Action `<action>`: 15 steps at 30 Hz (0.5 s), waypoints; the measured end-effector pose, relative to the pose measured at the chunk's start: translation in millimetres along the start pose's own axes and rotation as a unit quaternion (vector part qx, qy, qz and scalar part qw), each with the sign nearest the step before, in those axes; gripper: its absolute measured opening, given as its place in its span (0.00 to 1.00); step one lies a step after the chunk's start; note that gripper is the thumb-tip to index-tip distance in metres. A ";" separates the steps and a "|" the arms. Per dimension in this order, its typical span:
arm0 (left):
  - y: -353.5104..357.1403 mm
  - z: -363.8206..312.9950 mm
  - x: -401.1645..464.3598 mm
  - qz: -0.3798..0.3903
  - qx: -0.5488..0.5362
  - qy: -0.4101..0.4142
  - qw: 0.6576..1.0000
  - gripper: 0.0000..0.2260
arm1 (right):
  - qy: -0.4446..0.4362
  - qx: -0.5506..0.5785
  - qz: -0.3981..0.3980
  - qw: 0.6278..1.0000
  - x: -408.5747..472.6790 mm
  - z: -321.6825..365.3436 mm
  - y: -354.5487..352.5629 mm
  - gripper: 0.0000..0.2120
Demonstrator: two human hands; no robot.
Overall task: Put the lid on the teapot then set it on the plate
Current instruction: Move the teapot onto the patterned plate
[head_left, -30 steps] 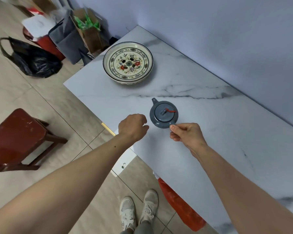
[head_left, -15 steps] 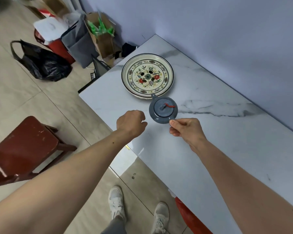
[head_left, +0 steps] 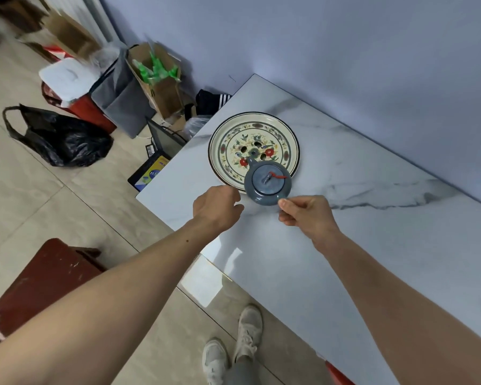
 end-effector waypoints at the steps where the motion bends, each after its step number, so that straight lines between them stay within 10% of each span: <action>1: -1.7 -1.1 6.2 -0.001 -0.001 0.002 1.000 0.13 | 0.002 0.000 0.001 1.000 6.2 1.2 0.9 0.07; 15: -31.1 4.6 104.4 0.027 0.046 0.059 0.997 0.11 | 0.027 0.009 -0.058 0.998 70.9 11.1 28.9 0.09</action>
Point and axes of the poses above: each hand's wrist, its own x-axis towards the middle knuckle, its own y-axis out of the palm, z = x × y, the point moved 8 cm from there along x, towards the middle knuckle, and after that the axes turned 8 degrees about -y, right-handed, at the moved point
